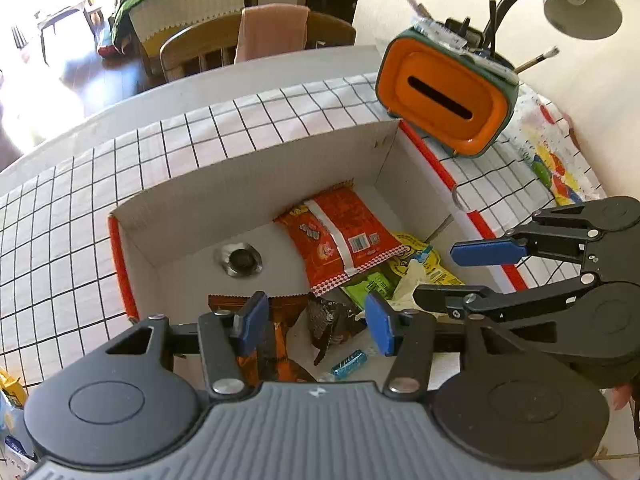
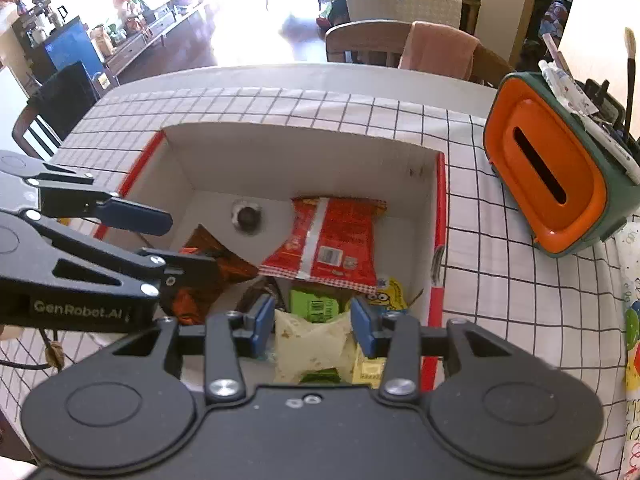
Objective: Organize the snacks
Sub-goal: 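Carry both snacks into the red box and open both tools to release, then withdraw both tools from the box toward the remaining snacks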
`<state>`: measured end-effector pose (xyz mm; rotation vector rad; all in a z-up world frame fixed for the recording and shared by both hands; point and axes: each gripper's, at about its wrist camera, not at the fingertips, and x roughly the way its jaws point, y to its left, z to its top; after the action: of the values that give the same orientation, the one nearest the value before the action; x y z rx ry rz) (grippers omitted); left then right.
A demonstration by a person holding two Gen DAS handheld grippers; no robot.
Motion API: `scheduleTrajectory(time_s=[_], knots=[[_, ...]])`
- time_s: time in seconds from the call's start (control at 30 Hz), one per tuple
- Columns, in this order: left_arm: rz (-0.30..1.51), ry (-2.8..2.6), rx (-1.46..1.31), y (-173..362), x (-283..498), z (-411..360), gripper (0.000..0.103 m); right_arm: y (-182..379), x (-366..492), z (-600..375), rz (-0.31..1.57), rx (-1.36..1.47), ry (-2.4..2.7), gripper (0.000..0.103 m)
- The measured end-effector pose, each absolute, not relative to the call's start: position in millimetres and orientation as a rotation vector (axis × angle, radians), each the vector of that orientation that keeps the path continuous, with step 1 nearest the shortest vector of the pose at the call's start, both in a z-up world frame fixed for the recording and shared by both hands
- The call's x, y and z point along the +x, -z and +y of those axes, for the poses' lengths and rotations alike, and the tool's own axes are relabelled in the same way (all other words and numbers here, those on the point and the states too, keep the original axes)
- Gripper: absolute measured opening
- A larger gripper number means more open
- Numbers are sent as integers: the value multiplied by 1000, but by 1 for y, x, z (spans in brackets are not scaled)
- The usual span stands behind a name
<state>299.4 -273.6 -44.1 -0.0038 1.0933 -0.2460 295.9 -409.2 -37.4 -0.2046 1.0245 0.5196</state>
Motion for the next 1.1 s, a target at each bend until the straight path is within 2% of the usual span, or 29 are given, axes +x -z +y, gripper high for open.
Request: scheduleTrajectory(time_s=[0.1,0.2,0.3,0.53,0.73,0.87,1.1], knots=[[1068,245,-10,36,291,-270,61,32,291,-409,1013,-194,-522,43],[1047,242,-13,29,284,-267,62,26,284,-408,1000,-183,-533,45],[1026,243,-18,22,275,-261,64,20,277,-405,985,-179,-539,51],[963,237,-35,7,252,-240,73,9,263,-401,960,-137,-529,77],[899,219,-45,-5,229,-213,79,0,248,-386,960,-89,-556,84],[878,210,-53,-7,213,-189,83,-6,234,-367,941,-72,-573,96],[814,181,-107,-11,180,-134,86,-10,213,-317,902,-71,-633,101]])
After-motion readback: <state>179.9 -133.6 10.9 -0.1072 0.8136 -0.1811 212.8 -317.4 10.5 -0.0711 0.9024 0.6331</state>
